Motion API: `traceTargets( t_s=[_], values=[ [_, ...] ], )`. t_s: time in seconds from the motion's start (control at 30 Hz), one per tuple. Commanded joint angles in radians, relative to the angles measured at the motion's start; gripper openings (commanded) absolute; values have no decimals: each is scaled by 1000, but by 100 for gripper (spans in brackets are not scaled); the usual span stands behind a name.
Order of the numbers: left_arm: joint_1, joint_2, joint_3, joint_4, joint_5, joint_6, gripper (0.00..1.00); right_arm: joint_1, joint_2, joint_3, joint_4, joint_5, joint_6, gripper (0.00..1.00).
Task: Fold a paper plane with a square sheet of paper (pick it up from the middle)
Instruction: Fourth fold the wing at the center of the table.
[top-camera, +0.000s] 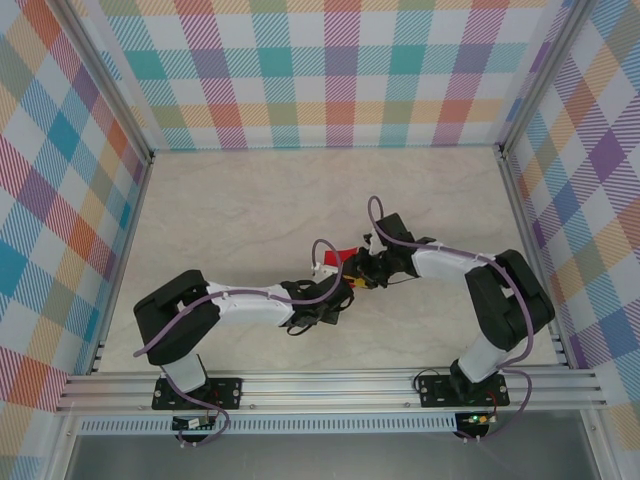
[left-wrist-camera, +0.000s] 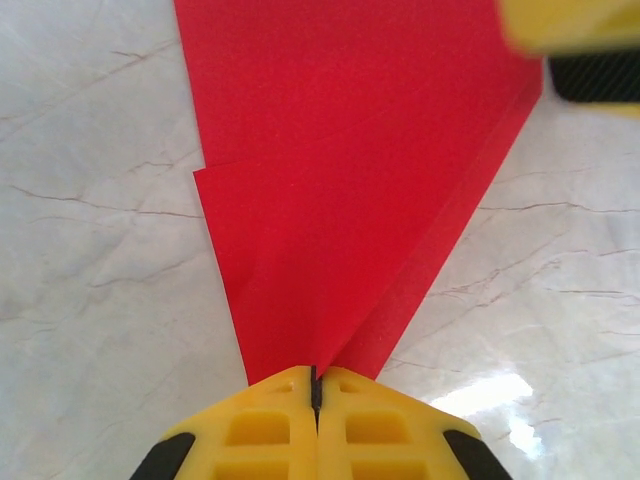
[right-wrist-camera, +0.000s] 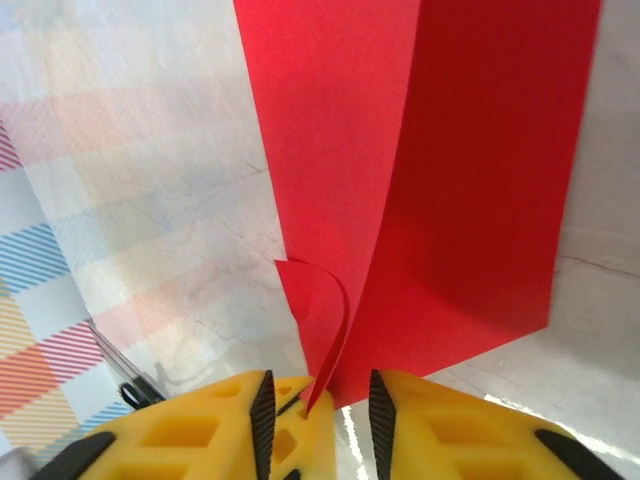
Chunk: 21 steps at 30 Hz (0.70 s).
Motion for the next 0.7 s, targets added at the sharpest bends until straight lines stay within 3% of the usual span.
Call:
traceTargets(
  t_s=[0.0, 0.1, 0.2, 0.27, 0.43, 0.67],
  values=[
    [37, -50, -50, 138, 148, 26, 3, -31, -81, -14, -42, -30, -58, 42],
    [75, -68, -91, 202, 226, 22, 3, -61, -138, -40, -57, -30, -76, 53],
    [113, -85, -131, 255, 283, 10, 3, -85, -190, -72, -54, -31, -79, 56],
    [133, -99, -164, 297, 314, -3, 3, -89, -213, -83, -45, -37, -87, 52],
    [184, -130, -242, 402, 384, -43, 3, -88, -205, -103, 4, -107, -94, 32],
    [231, -127, -302, 500, 450, -87, 3, -70, -141, -116, 108, -170, -60, 21]
  ],
)
